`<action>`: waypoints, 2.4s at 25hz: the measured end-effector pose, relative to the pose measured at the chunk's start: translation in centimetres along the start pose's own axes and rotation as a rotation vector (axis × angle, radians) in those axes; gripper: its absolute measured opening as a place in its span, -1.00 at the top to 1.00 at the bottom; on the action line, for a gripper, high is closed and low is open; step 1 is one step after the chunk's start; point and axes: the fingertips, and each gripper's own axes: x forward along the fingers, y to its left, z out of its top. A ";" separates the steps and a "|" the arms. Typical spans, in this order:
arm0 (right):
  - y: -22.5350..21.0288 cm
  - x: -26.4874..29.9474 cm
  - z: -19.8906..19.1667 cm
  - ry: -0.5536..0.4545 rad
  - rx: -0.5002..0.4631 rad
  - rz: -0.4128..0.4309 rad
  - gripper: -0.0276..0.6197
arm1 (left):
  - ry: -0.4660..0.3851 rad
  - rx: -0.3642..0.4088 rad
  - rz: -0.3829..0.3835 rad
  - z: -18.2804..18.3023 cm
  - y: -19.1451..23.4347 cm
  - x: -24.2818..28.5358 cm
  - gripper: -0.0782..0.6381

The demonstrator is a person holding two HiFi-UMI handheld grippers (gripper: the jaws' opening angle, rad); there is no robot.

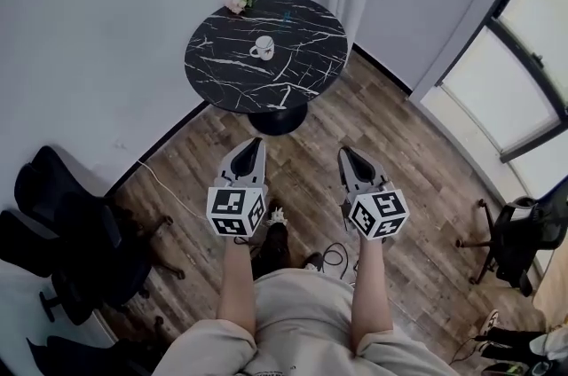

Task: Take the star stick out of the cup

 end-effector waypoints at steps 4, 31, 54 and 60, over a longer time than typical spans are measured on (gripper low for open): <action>-1.9 3.1 2.1 -0.009 -0.028 -0.055 0.79 | -0.016 -0.023 -0.064 1.2 1.1 5.2 0.71; -3.7 25.3 5.1 -0.022 0.112 -0.031 0.82 | -0.008 -0.076 -0.100 5.3 19.6 21.6 0.71; -17.9 41.6 7.1 0.077 0.219 0.132 0.82 | 0.052 -0.055 0.034 6.5 22.2 38.9 0.71; -22.8 47.2 9.7 0.102 0.191 0.199 0.82 | 0.072 -0.030 0.115 7.1 22.9 43.2 0.71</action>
